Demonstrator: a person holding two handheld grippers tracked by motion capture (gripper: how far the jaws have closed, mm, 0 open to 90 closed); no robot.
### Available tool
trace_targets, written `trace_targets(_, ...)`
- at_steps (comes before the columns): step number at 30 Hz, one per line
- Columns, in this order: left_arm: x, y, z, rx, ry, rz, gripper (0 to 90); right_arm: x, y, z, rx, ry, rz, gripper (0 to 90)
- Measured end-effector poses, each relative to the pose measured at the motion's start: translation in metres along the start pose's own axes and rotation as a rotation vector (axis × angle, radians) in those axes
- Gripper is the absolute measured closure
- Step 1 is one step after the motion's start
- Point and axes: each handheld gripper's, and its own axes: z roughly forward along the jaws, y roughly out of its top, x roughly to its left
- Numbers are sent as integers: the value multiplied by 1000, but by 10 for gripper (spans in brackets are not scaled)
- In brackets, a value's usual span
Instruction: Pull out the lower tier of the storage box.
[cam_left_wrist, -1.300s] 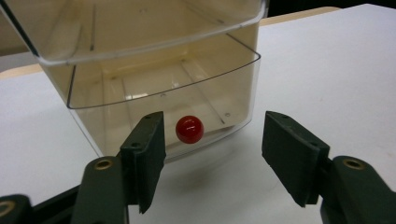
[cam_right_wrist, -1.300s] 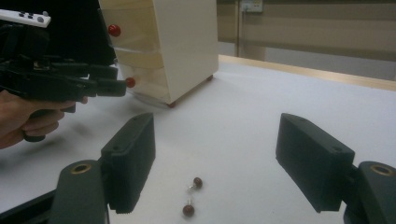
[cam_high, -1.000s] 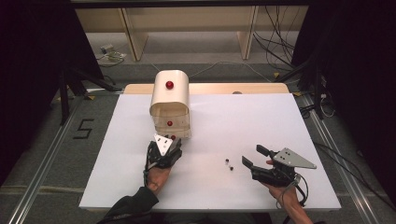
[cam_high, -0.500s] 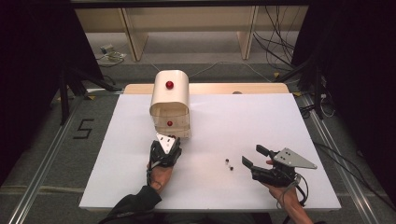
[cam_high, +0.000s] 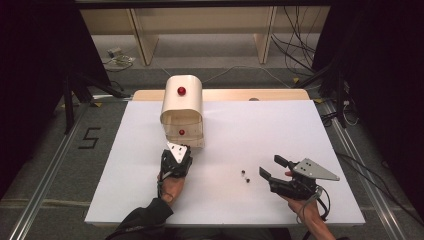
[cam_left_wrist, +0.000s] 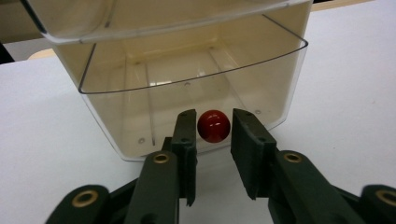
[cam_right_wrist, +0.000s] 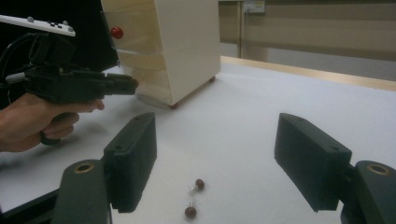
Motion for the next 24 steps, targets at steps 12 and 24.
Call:
trace_targets(12, 0, 1, 0, 16, -6, 6, 726, 0, 0, 0, -1, 0, 2, 309)
trace_targets(24, 1, 2, -7, 36, -18, 0, 727, 0, 0, -1, -1, 1, 5, 308)
